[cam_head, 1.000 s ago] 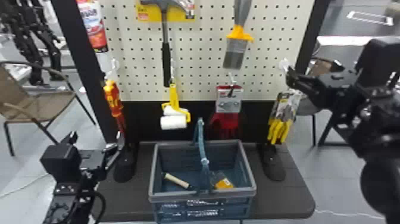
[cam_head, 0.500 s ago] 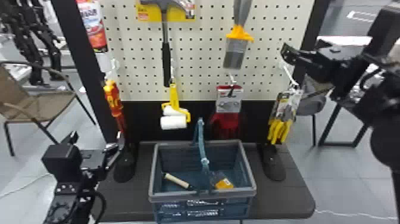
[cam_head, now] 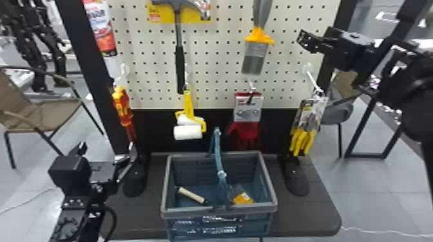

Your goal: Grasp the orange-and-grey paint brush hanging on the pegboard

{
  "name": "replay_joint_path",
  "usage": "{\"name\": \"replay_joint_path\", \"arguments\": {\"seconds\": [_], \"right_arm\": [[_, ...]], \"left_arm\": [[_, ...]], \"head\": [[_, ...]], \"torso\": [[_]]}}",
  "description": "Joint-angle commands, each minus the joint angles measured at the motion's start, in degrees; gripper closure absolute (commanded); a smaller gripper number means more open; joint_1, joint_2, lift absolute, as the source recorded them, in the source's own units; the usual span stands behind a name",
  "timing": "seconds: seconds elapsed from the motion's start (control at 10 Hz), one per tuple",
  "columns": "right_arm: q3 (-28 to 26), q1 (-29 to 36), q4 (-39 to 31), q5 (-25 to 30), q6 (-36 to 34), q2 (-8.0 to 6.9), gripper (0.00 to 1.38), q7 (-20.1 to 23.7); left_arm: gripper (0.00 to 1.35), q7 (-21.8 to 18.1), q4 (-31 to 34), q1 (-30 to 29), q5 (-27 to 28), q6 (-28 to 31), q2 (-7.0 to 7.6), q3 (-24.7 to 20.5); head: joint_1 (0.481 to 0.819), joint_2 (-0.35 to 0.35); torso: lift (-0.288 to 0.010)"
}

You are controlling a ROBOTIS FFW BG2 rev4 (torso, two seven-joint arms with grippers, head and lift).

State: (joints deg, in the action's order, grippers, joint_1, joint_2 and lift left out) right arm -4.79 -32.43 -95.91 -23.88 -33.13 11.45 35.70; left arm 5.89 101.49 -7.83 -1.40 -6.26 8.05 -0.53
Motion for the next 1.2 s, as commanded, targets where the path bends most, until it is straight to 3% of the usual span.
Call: {"name": "replay_joint_path", "arguments": {"seconds": [0.0, 0.2, 0.7, 1.1], "right_arm": [[2.95, -2.11, 2.48, -1.96, 0.0, 1.03, 0.1, 0.24], [6.55, -5.27, 4.68, -3.63, 0.0, 1.99, 0.1, 0.68], [12.7, -9.32, 8.02, -7.15, -0.09, 2.52, 0.1, 0.68], [16.75, -12.39, 9.34, -9.08, 0.17, 3.75, 0.1, 0.68]], "left_arm": [[0.12, 0.0, -0.15, -0.08, 0.0, -0.15, -0.14, 0.0], [0.12, 0.0, -0.5, 0.27, 0.0, -0.24, -0.05, 0.26], [0.12, 0.0, -1.29, 0.88, -0.09, 0.29, 0.83, 0.96], [0.12, 0.18, -1.64, 1.06, -0.18, 0.2, 1.62, 1.4]], "head": [[0.549, 0.0], [0.549, 0.0], [0.549, 0.0], [0.549, 0.0]], "torso": [[-0.1], [-0.1], [-0.1], [-0.1]]}}
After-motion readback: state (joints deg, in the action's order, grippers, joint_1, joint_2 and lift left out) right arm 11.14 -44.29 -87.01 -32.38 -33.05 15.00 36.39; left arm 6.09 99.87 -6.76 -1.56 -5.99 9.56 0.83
